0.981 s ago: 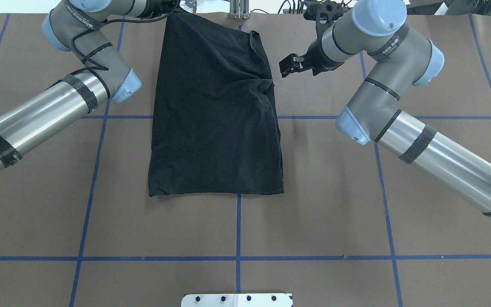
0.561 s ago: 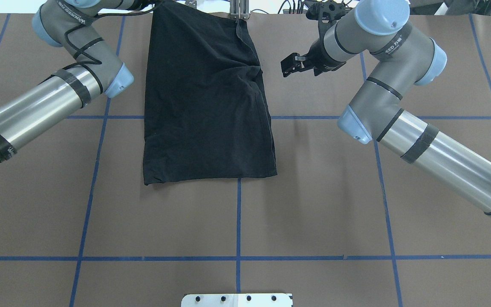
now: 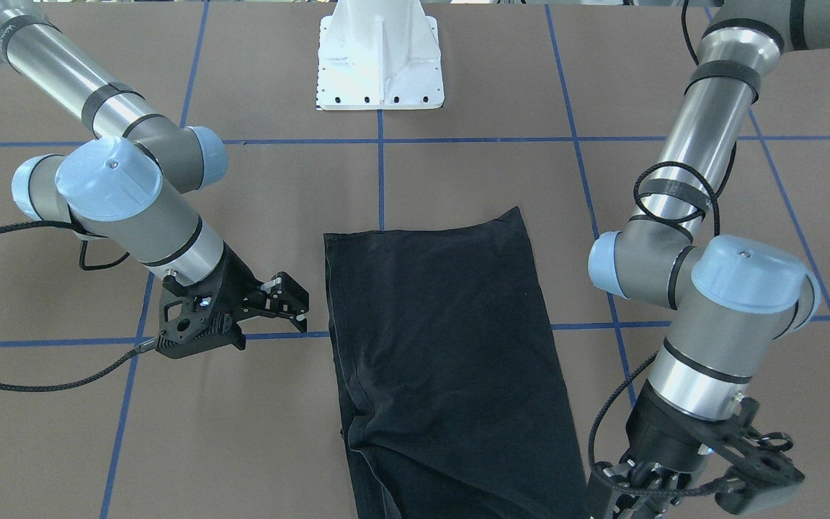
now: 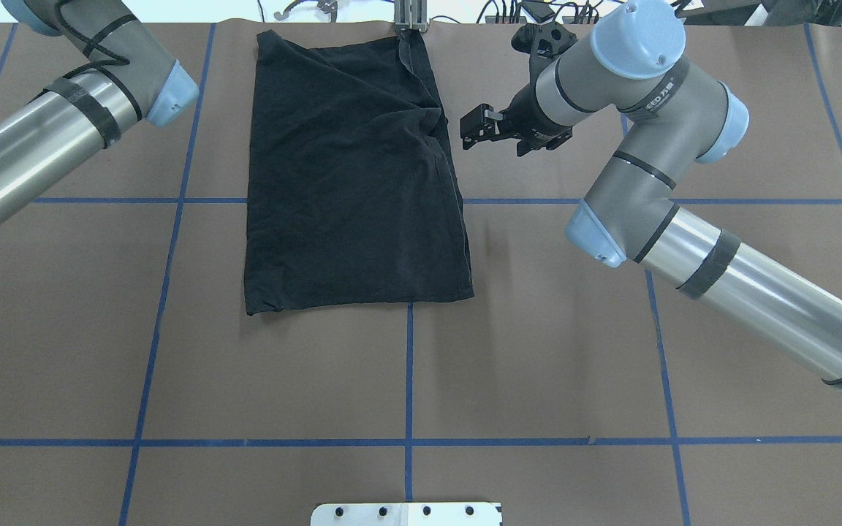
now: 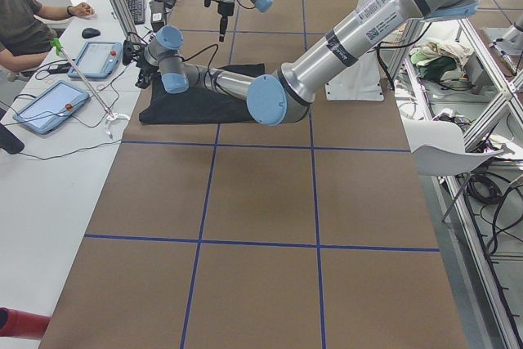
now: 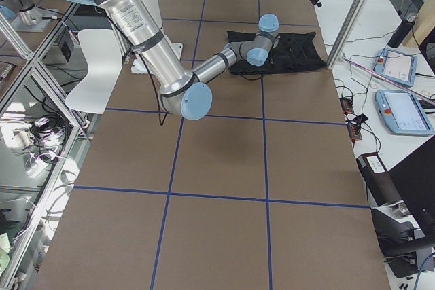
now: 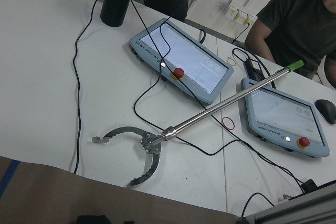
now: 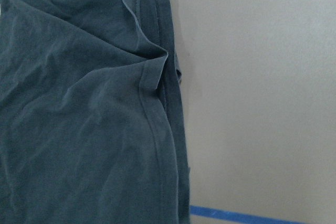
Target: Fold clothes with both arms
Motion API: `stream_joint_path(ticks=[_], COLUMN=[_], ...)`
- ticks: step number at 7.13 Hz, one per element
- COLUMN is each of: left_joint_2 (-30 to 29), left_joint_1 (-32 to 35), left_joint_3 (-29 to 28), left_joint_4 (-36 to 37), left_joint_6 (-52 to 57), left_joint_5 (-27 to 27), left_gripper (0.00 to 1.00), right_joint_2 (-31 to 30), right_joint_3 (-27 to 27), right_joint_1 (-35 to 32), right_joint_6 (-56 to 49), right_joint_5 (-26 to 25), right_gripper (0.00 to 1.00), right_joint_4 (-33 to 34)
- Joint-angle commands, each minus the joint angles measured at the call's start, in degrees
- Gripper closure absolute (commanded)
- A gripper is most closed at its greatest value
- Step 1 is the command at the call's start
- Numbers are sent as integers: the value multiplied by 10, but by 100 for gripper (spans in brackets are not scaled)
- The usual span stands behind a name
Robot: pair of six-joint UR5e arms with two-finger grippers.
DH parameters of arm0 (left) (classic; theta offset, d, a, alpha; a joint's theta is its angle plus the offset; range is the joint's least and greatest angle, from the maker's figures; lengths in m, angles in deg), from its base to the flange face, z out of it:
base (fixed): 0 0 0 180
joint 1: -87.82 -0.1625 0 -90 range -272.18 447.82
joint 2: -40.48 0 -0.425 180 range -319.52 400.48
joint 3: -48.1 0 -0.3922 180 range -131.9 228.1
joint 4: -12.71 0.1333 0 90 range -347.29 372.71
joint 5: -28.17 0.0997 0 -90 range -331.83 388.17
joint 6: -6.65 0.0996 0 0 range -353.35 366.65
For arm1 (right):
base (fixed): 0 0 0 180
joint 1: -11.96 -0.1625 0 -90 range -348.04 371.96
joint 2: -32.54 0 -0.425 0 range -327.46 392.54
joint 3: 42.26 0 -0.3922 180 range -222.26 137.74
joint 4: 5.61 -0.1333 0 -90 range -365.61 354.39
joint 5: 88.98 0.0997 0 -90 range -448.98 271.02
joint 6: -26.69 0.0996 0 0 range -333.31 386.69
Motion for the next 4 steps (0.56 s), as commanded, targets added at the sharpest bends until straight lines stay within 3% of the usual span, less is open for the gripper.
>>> stream_joint_path(ticks=[1,4], left_joint_2=[74,118], left_joint_1=[0,-33], left_joint_3=[112,165], left_joint_4=[35,36], left_joint_6=[9,1], left_joint_5=[-68,-69], left_gripper=[0,0], right_joint_2=[8,32], right_joint_3=[25,21], right_joint_1=[39,106], right_joint_6=[135,154], right_joint_5=[-18,-117], right_gripper=[0,0], right_joint_4=[7,110])
